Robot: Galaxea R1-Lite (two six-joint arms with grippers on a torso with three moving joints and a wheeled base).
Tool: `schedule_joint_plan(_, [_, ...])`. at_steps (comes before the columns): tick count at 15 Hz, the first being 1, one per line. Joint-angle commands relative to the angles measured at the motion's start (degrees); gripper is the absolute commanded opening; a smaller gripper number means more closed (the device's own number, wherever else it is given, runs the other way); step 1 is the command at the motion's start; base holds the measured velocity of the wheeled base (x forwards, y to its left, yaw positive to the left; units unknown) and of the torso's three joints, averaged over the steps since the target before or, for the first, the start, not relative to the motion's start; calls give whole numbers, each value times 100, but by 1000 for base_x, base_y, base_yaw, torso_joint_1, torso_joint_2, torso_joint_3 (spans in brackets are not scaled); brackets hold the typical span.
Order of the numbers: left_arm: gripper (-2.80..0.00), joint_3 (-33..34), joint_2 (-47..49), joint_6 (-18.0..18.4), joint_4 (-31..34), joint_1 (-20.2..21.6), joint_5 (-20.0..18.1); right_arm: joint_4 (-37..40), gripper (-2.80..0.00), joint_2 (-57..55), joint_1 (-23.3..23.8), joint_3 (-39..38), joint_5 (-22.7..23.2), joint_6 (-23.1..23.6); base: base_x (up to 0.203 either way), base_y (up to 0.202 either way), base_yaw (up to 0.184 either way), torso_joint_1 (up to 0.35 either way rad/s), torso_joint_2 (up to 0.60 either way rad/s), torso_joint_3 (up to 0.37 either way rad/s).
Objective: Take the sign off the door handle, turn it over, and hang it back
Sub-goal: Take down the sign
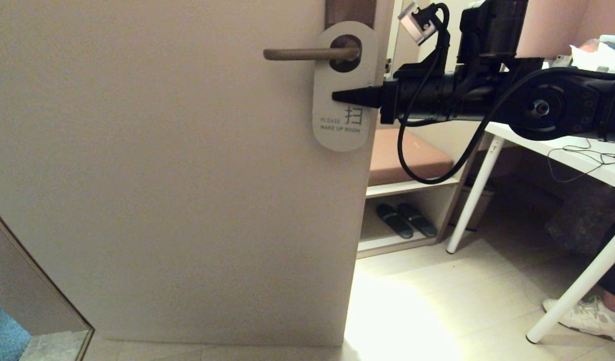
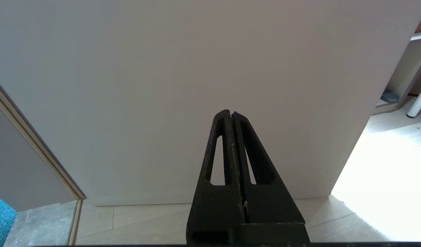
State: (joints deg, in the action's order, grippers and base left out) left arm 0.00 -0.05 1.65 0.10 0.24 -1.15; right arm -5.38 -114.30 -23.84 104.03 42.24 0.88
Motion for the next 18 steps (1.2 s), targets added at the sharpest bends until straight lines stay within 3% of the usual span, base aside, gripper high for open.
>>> schedule_joint_plan(1, [-280, 0, 5, 2, 0, 2, 0, 1, -280, 104, -105, -137, -182, -18, 0, 0, 0, 0, 0, 0])
schedule_joint_plan(15, [-280, 0, 5, 2, -1, 2, 0, 37, -280, 391, -591, -506, -1793, -44, 0, 0, 0, 0, 0, 0])
schedule_joint_plan(18, [-280, 0, 5, 2, -1, 2, 0, 37, -280, 441, -692, -463, -1925, -509, 0, 0, 0, 0, 0, 0])
